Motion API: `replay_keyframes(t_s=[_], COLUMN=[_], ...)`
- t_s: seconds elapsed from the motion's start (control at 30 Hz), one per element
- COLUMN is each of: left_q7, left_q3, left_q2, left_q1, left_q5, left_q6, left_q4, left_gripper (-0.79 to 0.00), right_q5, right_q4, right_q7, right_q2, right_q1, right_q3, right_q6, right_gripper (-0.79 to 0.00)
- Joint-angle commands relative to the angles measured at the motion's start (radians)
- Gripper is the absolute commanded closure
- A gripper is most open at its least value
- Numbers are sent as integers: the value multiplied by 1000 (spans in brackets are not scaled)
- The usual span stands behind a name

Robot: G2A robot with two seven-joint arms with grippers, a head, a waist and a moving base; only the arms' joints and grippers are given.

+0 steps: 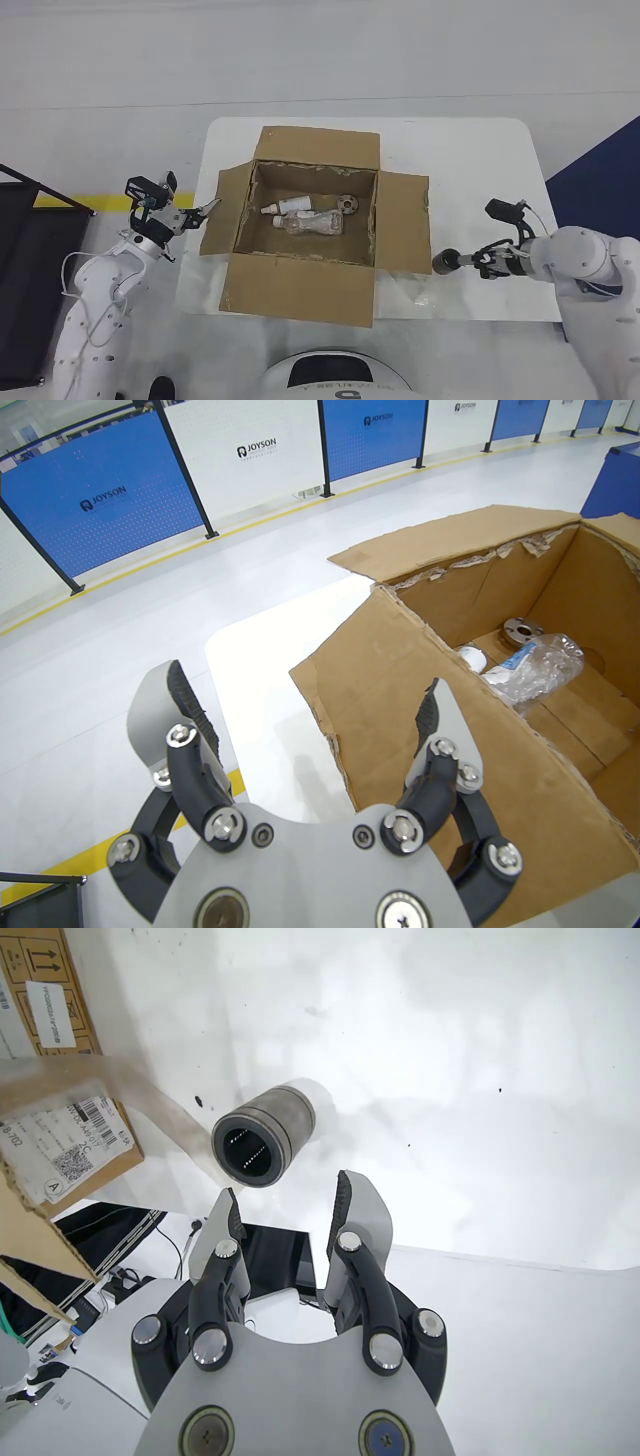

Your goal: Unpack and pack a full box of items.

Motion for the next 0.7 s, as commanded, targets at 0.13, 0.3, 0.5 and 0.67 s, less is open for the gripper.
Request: replay_keyframes(t_s=[0.13,0.3,0.5,0.67], left_q7=[0,0,0,0], left_q3=[0,0,0,0], left_q2=[0,0,0,0], left_q1=[0,0,0,0], left_q5=[0,0,0,0], left_q6=[0,0,0,0], left_q4=[0,0,0,0], left_gripper=[-785,-785,-785,-785], right_q5=[-27,-29,-45,-57], right_q4=[72,101,131,151], right_q7=[-10,-9,-19,-24], right_q2=[3,6,8,9], right_q1=[54,79,109,131], right_q3=[-74,-110,-157,-198], right_q6=[11,9,19,25], right_gripper=[-354,-345,-323,-120])
